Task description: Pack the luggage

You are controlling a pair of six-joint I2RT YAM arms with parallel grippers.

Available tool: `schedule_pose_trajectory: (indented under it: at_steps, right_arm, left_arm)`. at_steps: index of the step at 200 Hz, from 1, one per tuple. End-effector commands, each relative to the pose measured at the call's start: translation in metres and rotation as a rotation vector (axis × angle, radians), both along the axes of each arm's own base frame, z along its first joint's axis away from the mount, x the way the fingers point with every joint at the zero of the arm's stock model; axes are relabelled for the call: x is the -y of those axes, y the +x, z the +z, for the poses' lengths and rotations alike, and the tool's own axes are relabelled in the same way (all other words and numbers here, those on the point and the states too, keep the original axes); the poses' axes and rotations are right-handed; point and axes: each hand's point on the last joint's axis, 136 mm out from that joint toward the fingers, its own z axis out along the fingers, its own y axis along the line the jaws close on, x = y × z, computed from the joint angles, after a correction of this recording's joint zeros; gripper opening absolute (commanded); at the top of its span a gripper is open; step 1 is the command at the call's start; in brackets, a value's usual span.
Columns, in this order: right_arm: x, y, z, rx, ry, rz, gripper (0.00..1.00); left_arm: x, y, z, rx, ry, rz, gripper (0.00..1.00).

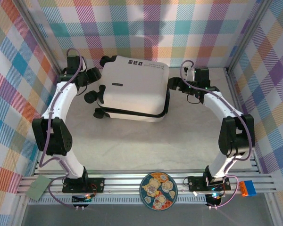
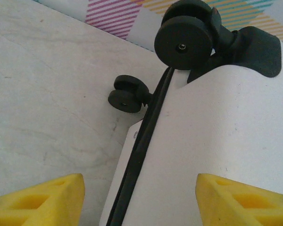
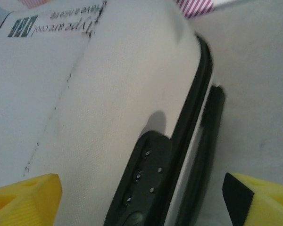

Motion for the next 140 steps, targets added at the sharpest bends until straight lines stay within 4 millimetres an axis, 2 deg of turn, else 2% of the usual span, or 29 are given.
schedule_pose_trajectory:
  at_steps: [1, 12, 48, 95, 140]
  right_arm:
    - [-0.020, -0.011, 0.011, -0.011, 0.163, 0.095, 0.94]
    - [-0.022, -0.011, 0.006, -0.023, 0.185, 0.098, 1.00]
    - [-0.025, -0.007, -0.009, -0.060, 0.227, 0.106, 0.99]
    - [-0.037, -0.004, -0.010, -0.083, 0.292, 0.159, 0.99]
    - [-0.049, -0.008, -0.008, -0.099, 0.326, 0.216, 0.99]
  left_arm:
    - [0.007, 0.009, 0.008, 0.022, -0.049, -0.106, 0.64]
    - [0.010, 0.016, 0.006, 0.032, -0.082, -0.133, 0.64]
    - [0.029, 0.026, -0.002, 0.020, -0.170, -0.247, 0.63]
    - [0.052, 0.019, -0.013, 0.012, -0.285, -0.351, 0.63]
    - [0.072, 0.003, -0.005, 0.030, -0.347, -0.423, 0.64]
